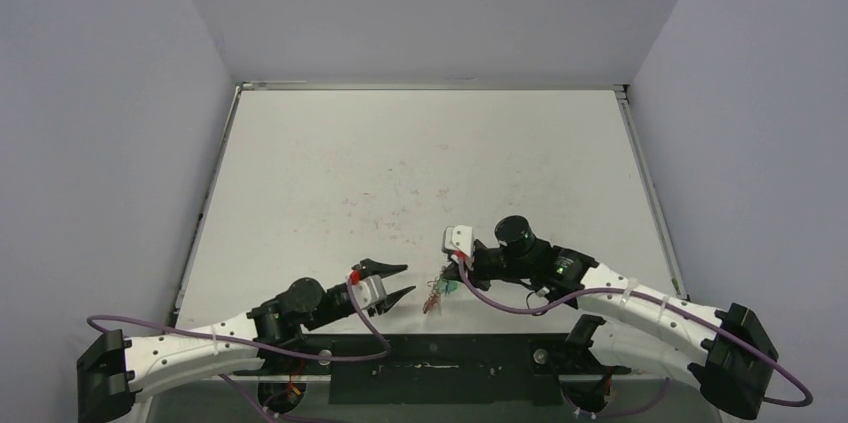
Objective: Put the keys on the keyring
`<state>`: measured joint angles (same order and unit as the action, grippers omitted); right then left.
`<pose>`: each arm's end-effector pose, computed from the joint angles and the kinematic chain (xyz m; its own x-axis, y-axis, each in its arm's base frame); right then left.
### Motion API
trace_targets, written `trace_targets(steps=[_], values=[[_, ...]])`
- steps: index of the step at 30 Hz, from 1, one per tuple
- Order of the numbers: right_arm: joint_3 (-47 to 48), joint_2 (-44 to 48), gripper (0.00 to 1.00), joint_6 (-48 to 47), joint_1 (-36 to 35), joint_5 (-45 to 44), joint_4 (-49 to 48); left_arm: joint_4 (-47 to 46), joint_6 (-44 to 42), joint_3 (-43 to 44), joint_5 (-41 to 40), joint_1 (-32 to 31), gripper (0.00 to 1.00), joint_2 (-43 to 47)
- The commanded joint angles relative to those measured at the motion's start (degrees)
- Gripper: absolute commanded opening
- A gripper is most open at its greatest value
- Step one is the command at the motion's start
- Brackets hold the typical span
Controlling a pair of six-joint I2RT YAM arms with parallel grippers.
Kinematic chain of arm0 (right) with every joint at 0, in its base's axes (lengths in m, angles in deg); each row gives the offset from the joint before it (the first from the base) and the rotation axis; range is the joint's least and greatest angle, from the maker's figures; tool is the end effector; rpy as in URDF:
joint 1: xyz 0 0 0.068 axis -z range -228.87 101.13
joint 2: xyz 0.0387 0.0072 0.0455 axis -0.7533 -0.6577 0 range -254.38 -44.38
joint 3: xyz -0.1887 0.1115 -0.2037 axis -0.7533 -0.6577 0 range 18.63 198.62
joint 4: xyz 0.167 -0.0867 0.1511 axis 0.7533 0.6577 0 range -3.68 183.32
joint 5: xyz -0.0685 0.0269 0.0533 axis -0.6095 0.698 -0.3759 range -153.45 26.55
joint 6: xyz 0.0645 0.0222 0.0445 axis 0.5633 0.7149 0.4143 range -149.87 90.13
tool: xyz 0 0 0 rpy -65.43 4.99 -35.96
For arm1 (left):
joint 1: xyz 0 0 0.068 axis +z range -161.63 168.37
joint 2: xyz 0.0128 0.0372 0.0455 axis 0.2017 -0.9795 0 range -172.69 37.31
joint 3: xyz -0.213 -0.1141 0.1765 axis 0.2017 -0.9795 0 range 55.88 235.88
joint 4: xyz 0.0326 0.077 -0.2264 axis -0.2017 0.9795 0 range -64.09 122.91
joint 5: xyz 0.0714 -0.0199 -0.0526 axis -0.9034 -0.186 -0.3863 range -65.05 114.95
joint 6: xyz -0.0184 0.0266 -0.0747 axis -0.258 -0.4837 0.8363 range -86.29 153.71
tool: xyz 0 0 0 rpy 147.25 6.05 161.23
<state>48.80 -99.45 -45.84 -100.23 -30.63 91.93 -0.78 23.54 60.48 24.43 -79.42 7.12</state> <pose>0.0925 0.1769 0.2449 -0.0441 -0.4252 -0.9040 -0.9986 0.0449 0.0275 0.0536 -0.1296 0.2203 0.1701 0.0507 -0.9841 0.9066 0.3834 0.1765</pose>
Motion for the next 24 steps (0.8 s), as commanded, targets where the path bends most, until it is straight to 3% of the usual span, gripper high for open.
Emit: trace_targets(steps=[1,6,12,21,24], values=[[4.13,-1.58,0.00,0.04,-0.39,-6.92,6.99,5.25,-0.02,3.97,-3.12,-0.06,0.41,-0.35],[6.52,-4.69,0.00,-0.71,-1.82,-9.87,9.20,6.84,1.63,5.51,-4.14,-0.06,0.48,-2.76],[11.90,-8.98,0.00,-2.35,-5.72,-12.94,12.50,8.49,2.23,9.13,-3.56,-0.06,0.49,-7.27],[18.70,-14.14,0.00,-2.07,-7.40,-9.88,15.35,-1.08,2.66,8.79,-0.29,-0.03,0.42,-15.95],[19.04,-14.28,0.00,-1.71,-7.53,-9.00,15.36,-2.91,2.52,9.04,-0.51,0.01,0.36,-18.46]])
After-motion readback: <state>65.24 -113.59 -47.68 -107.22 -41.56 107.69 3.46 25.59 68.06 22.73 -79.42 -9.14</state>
